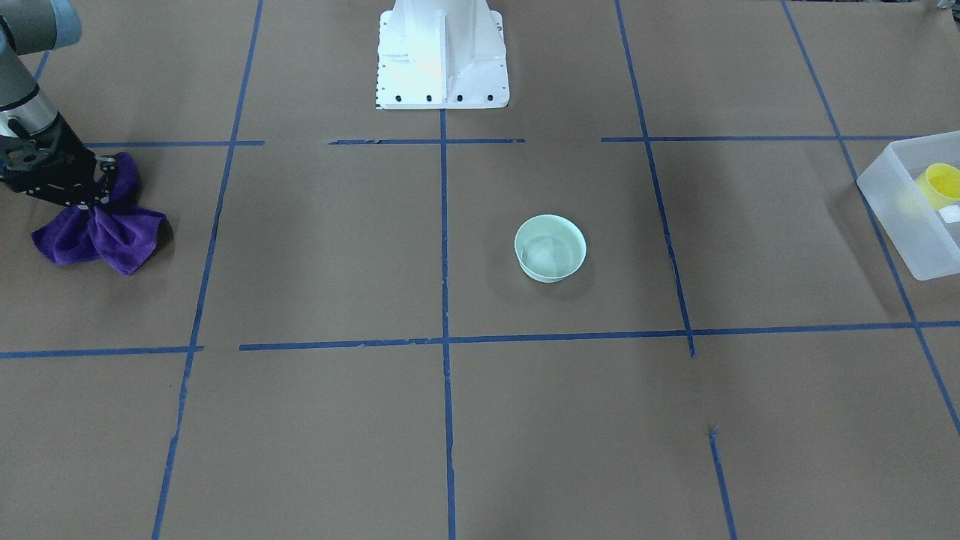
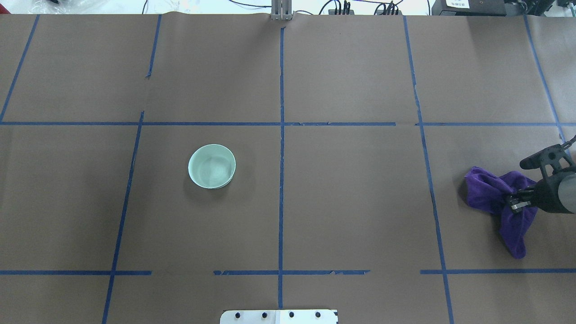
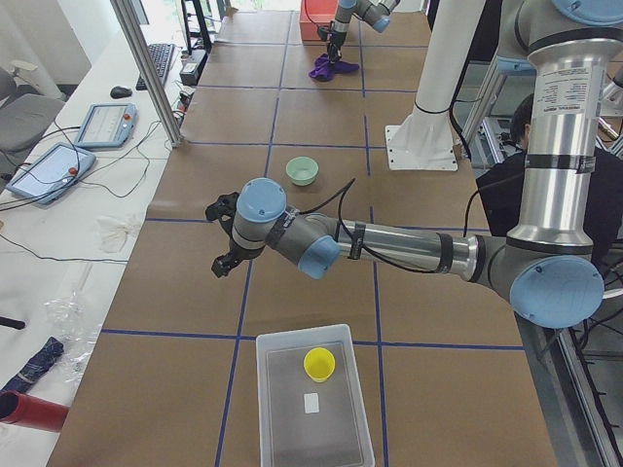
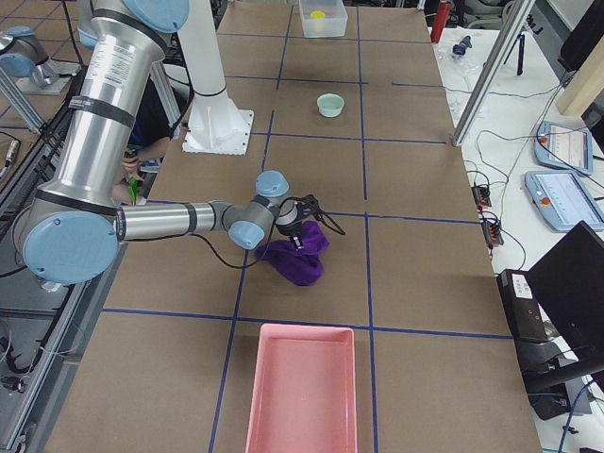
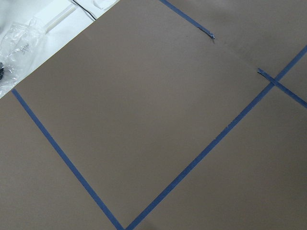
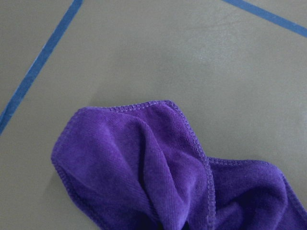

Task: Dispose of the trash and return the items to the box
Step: 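Reach the right gripper to the purple cloth and grasp it, then carry the purple cloth with the right gripper into the pink bin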

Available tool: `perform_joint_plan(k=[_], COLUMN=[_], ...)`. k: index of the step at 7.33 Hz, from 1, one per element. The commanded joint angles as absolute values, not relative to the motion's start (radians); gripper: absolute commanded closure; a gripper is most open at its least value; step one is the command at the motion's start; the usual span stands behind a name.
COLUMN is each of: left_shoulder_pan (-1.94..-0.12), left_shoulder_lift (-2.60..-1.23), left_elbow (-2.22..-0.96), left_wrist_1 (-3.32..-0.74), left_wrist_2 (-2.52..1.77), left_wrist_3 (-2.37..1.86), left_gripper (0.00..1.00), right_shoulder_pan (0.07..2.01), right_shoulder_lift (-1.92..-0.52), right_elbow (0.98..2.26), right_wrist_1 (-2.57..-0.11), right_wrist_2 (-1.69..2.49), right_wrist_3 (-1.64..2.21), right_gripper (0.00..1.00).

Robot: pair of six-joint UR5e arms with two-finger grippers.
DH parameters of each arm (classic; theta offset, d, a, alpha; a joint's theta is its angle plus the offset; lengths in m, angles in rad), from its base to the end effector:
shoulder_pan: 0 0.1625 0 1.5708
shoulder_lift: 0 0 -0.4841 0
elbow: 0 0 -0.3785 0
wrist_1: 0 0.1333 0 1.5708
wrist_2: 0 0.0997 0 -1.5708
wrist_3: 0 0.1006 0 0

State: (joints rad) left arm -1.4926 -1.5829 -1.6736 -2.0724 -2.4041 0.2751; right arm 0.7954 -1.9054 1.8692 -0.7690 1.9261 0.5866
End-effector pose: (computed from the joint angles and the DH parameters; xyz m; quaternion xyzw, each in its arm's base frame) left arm -0.0194 -0.5054 0.6007 0.3140 0.3565 0.2740 0.8362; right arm -0.1794 -0.3234 0.6324 0.1824 -0.3588 -0.1518 0.9027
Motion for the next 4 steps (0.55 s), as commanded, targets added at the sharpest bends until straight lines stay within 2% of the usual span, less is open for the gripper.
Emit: perform_joint_plan(k=[1, 4], left_shoulder_pan=[-1.493, -1.493], left_shoulder_lift=[-1.583, -1.586], left_elbow=[-1.675, -1.675], left_wrist_1=[-2.072, -2.072], left_wrist_2=[-2.405, -2.405], left_wrist_3=[0.275, 0.272], left_gripper=[0.0, 0.0], right_shoulder_pan=[1.129, 1.568], right_shoulder_lift=[-1.91, -1.855], right_elbow=[1.952, 2.037], right_wrist_1=[-0.962, -1.5], right_wrist_2=[2.16, 2.303], right_wrist_3=[0.275, -0.385], right_gripper=[1.0, 1.0])
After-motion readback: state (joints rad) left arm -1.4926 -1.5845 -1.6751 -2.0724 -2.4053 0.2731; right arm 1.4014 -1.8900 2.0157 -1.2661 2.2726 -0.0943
